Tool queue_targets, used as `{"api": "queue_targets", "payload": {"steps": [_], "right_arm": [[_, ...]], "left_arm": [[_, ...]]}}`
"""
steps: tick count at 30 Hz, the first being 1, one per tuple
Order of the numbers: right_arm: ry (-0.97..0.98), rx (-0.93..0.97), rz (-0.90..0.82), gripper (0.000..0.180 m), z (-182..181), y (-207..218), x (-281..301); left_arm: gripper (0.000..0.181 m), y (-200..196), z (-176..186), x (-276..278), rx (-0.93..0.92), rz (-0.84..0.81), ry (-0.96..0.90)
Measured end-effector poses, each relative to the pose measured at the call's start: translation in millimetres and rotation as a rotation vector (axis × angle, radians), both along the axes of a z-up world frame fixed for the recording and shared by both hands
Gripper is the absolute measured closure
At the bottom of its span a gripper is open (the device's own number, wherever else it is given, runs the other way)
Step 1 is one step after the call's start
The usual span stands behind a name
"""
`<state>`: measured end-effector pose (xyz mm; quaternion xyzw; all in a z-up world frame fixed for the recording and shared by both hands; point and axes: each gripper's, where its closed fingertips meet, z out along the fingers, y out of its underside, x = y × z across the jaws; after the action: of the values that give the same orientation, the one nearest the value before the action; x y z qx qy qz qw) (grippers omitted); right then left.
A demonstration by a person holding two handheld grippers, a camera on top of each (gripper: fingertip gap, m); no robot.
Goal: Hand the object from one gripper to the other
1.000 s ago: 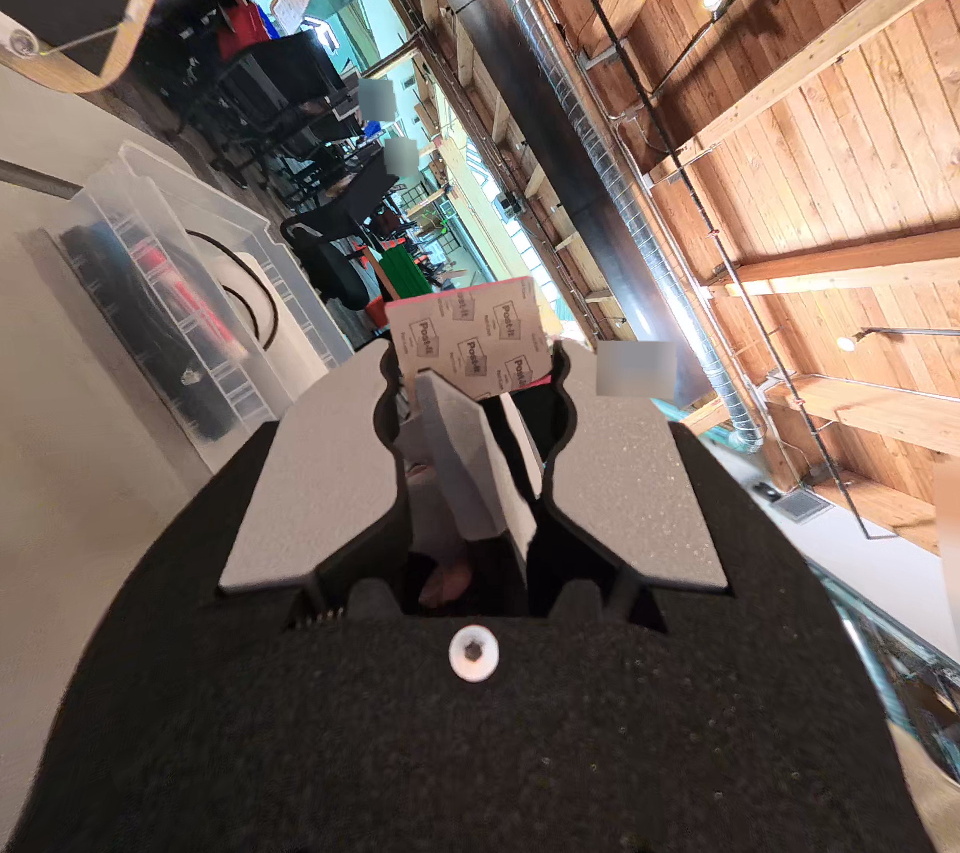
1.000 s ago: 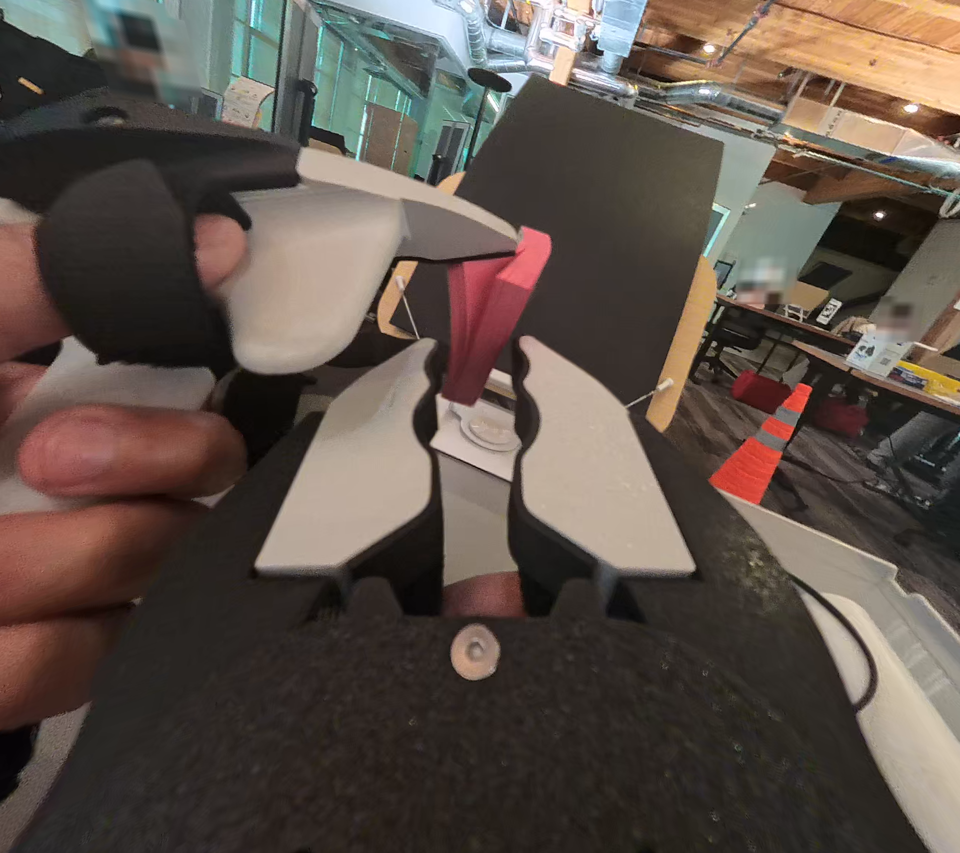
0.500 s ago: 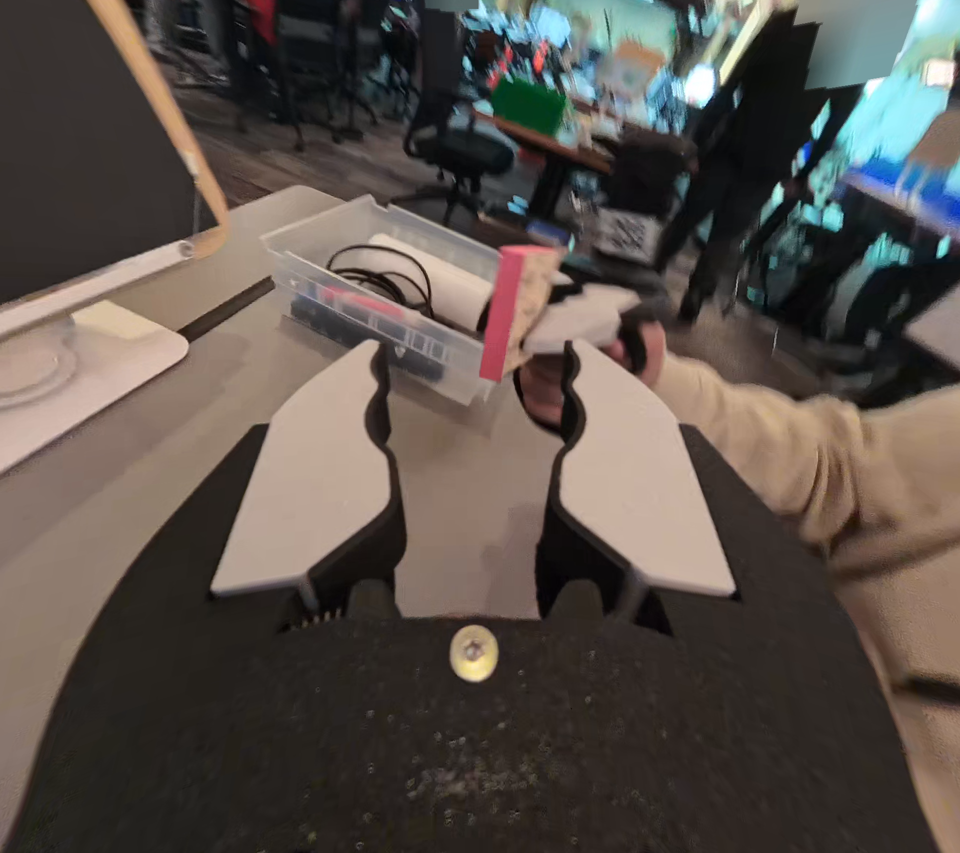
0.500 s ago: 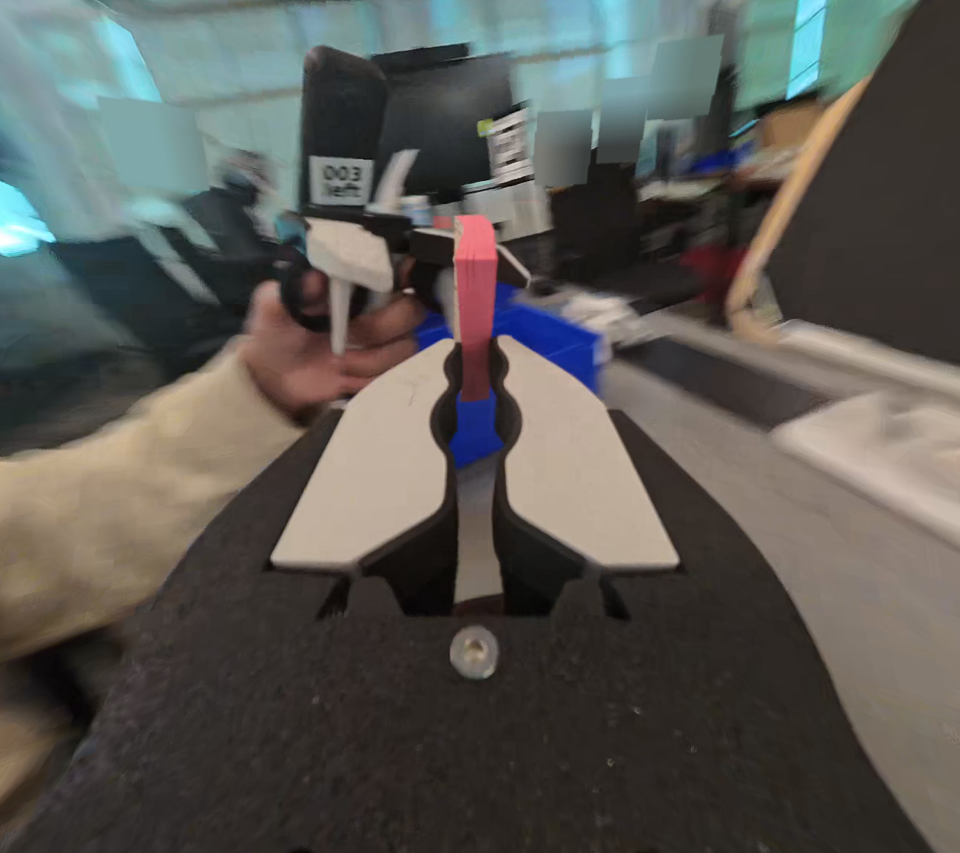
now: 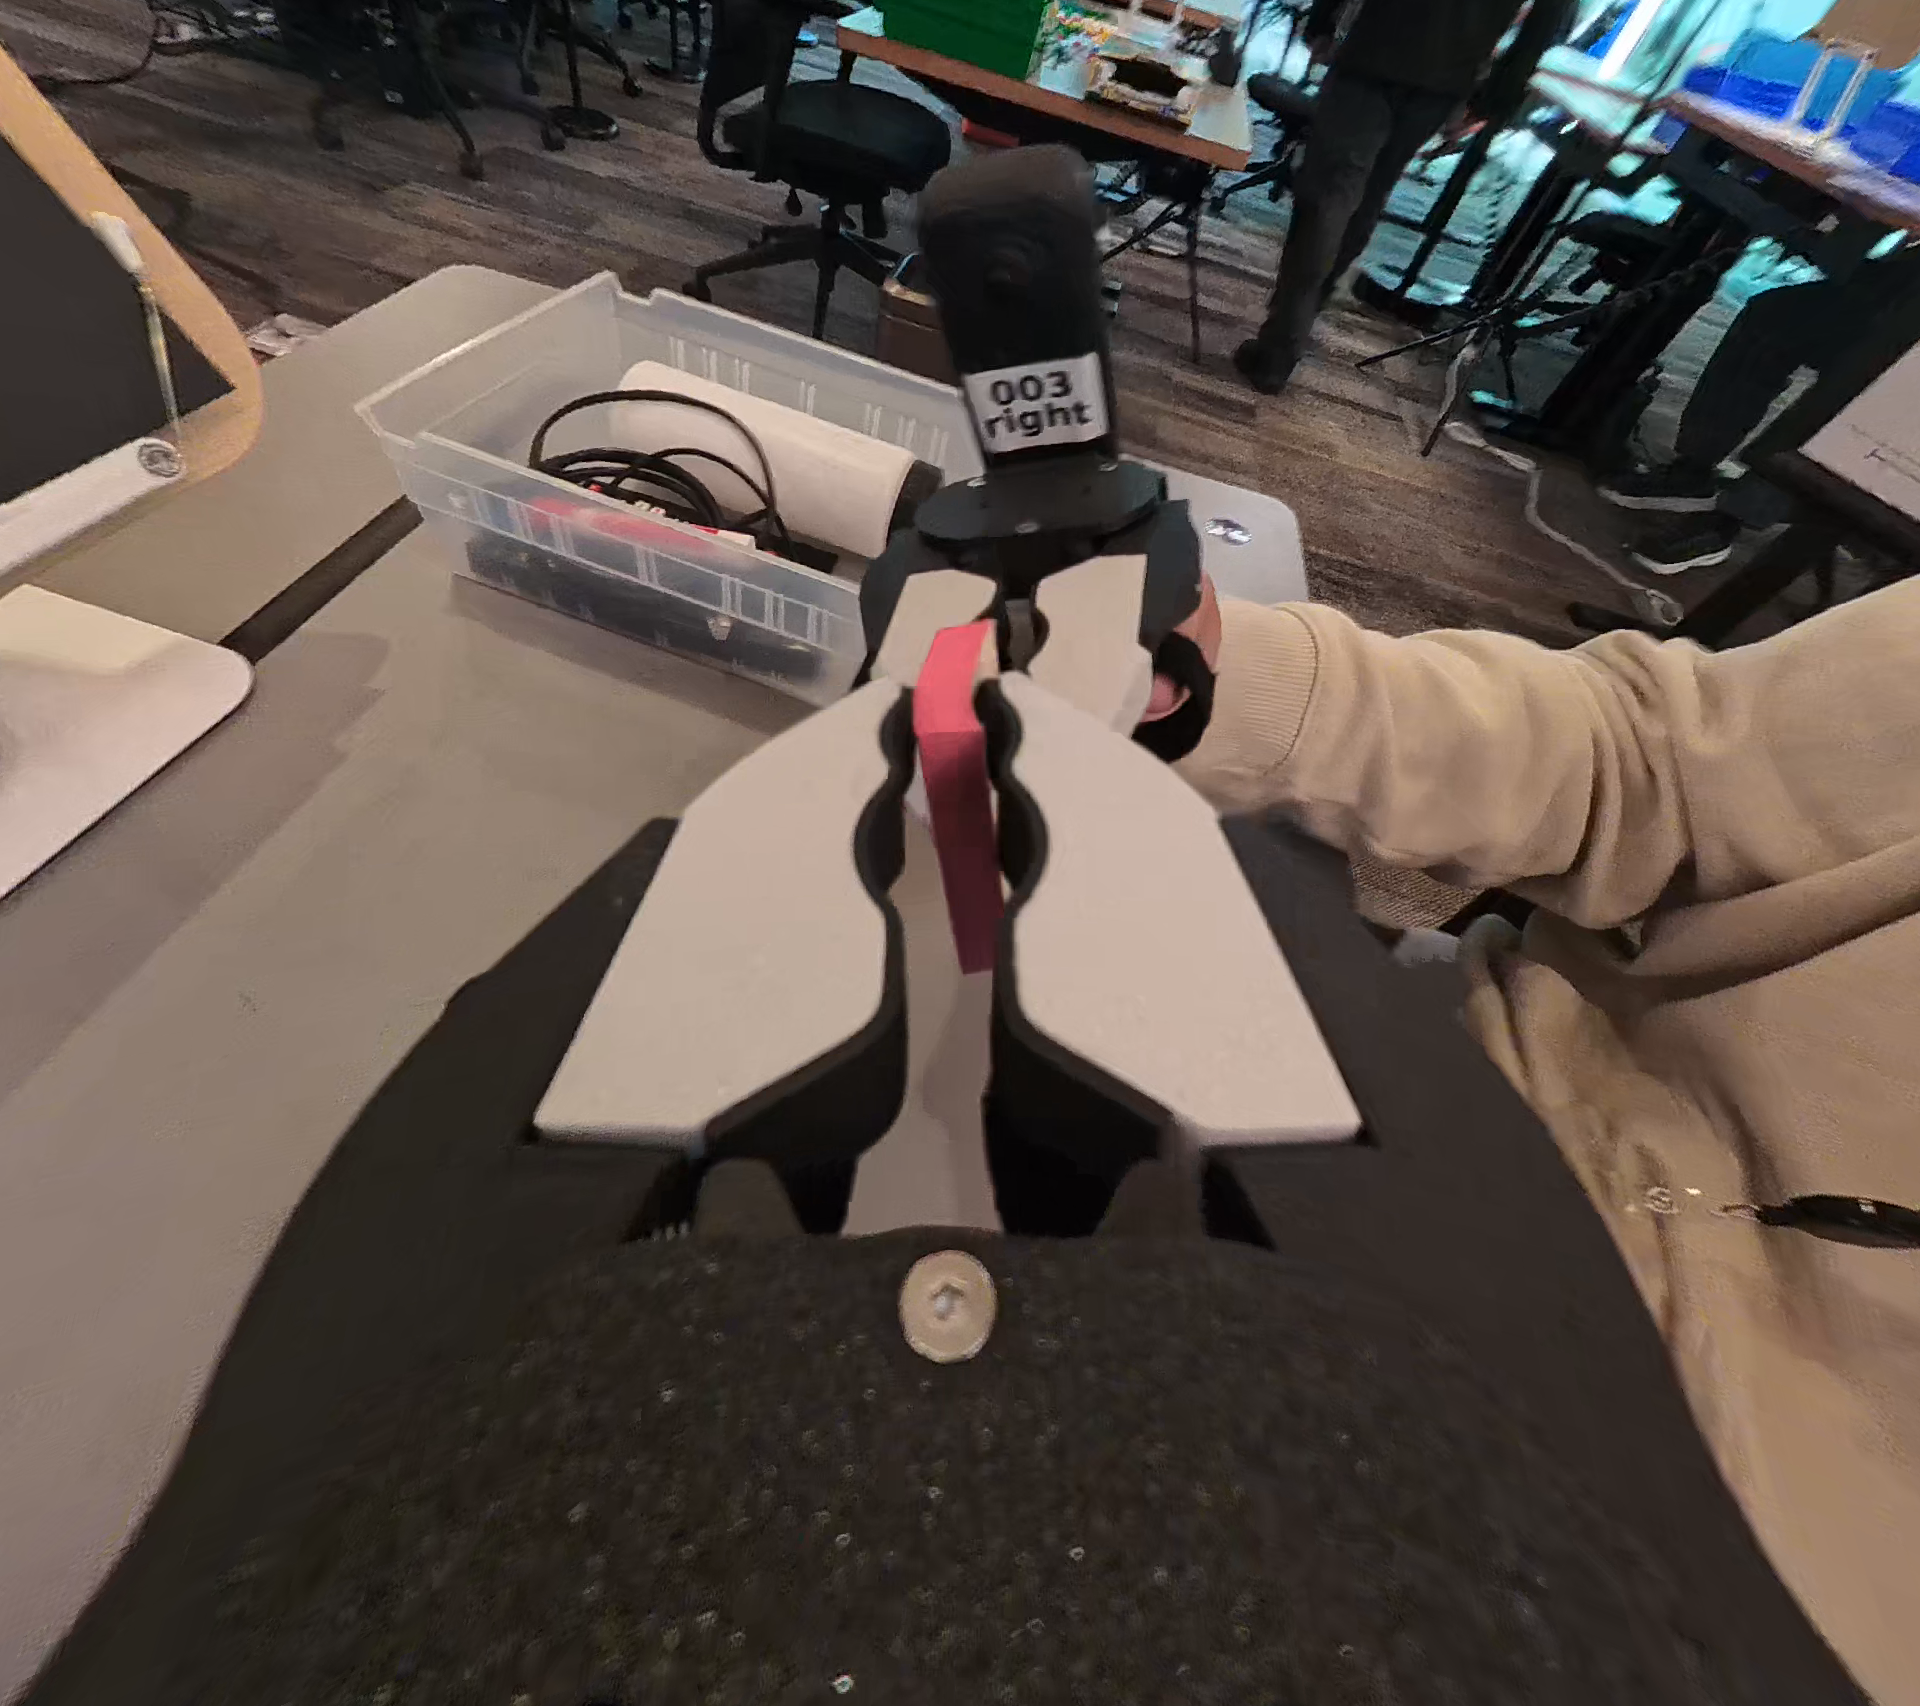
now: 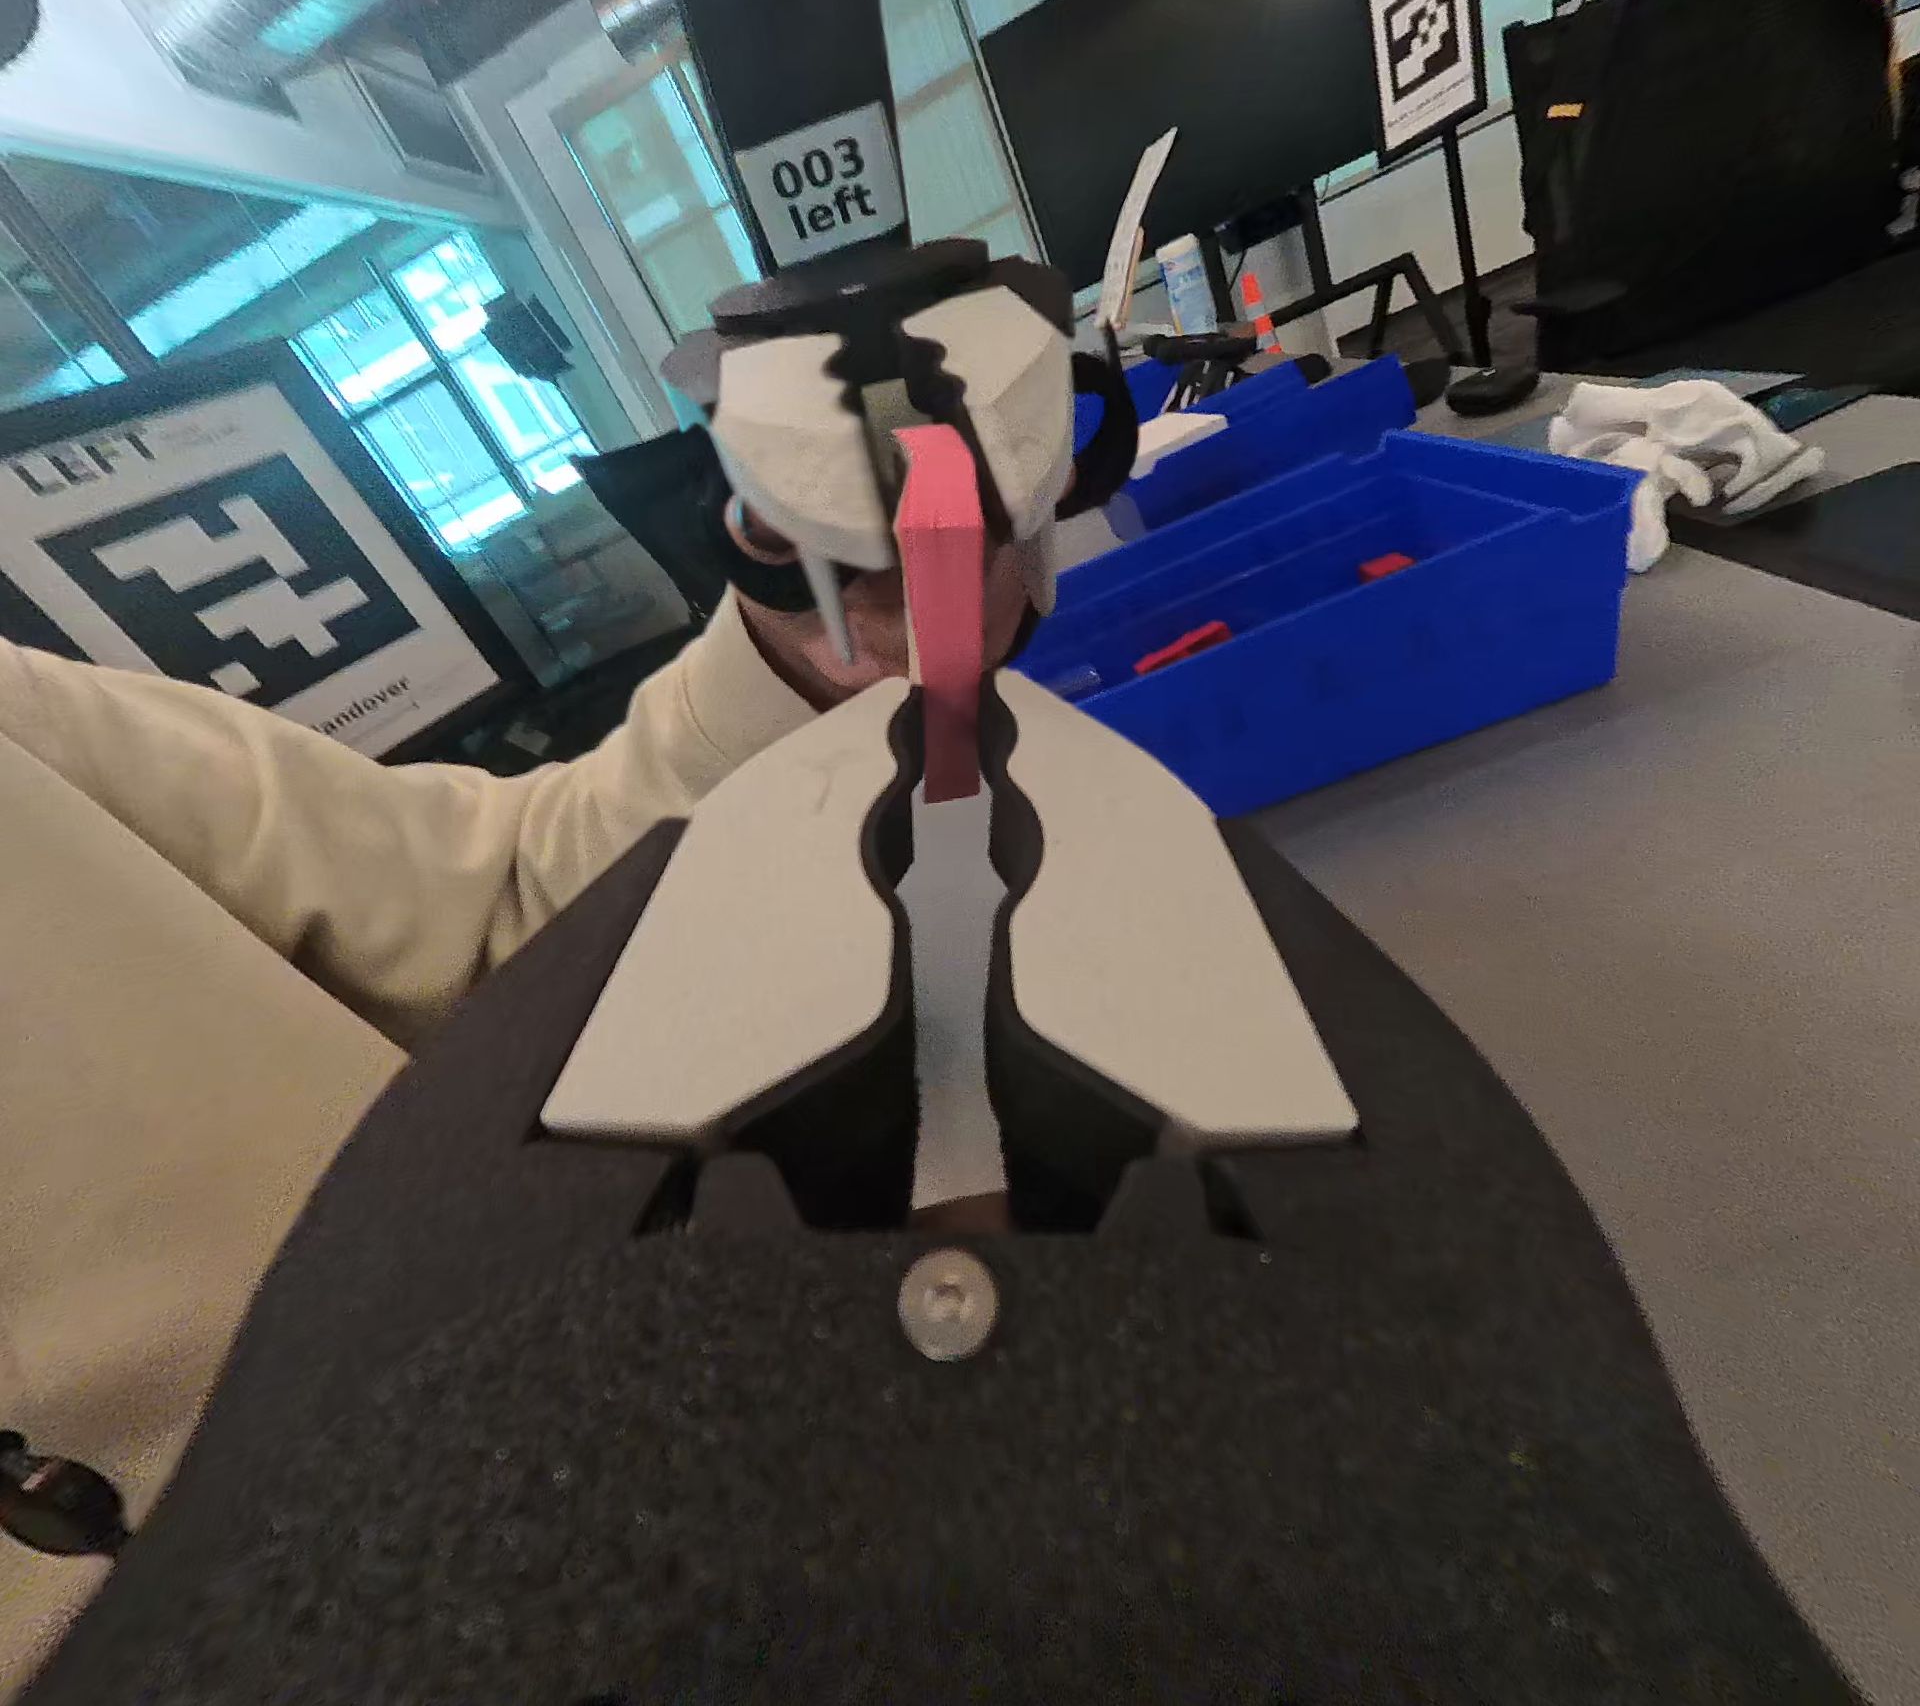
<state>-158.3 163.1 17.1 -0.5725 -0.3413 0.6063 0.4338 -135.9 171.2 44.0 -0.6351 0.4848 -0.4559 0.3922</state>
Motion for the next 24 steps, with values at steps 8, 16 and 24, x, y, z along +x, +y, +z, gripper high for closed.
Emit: {"api": "queue_targets", "payload": {"steps": [8,16,24], "right_arm": [[-0.077,0.024,-0.197,0.152,-16.4,27.5,19.9],[-0.418,0.044,-0.394,0.149,-62.9,52.1,47.8],[-0.641,0.356,-0.814,0.131,-84.8,73.3,58.6]], "left_arm": [[0.171,18.5,-16.6,1.5,0.204,0.169,0.193],[0.172,30.0,-34.3,-2.7,0.269,0.219,0.307],[0.172,48.6,-34.3,-8.8,0.12,0.333,0.258]]}}
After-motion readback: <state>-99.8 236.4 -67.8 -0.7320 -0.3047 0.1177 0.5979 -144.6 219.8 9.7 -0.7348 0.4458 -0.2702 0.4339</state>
